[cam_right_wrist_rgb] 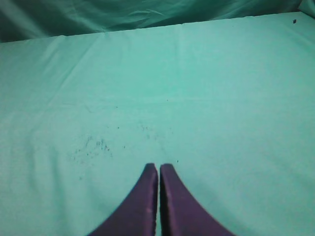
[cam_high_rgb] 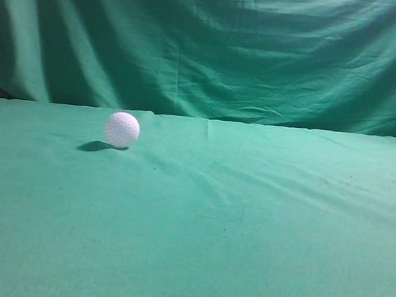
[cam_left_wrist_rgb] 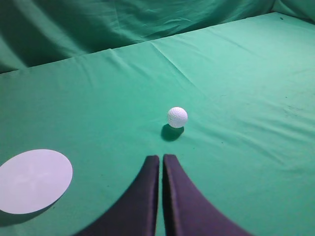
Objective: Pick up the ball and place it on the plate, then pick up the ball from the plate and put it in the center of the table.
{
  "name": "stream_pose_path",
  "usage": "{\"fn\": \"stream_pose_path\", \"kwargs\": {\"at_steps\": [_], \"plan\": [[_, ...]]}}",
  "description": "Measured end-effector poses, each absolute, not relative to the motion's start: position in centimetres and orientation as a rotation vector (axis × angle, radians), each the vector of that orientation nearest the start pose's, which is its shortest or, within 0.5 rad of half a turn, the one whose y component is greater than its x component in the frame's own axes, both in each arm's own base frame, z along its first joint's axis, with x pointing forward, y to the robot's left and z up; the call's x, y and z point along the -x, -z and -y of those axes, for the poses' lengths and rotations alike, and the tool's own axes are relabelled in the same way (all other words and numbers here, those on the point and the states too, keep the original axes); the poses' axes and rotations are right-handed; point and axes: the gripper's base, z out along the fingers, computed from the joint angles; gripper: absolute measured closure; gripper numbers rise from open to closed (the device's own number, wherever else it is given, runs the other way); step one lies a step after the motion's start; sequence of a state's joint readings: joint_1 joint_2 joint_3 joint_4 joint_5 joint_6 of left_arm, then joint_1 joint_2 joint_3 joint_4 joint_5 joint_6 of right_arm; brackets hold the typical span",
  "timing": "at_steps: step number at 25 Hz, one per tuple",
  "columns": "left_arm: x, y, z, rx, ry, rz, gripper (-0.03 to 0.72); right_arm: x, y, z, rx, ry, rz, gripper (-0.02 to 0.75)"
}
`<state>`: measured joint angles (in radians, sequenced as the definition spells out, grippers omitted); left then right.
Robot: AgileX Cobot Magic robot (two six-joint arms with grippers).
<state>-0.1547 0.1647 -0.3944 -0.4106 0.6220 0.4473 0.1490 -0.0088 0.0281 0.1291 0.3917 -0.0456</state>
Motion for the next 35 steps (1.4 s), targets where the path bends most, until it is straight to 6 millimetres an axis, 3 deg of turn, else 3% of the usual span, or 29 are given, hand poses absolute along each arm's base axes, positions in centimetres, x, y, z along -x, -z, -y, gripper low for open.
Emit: {"fn": "stream_pose_path", "kwargs": {"at_steps": [29, 35], "plan": [[-3.7, -28.4, 2.6, -0.411, 0.221, -1.764, 0.688, -5.1, -16.9, -1.2, 0.109, -0.196, -1.897, 0.738], [-3.1, -26.4, 2.0, -0.359, 0.149, -1.627, 0.688, -5.1, -16.9, -1.2, 0.109, -0.196, -1.897, 0.738]]}}
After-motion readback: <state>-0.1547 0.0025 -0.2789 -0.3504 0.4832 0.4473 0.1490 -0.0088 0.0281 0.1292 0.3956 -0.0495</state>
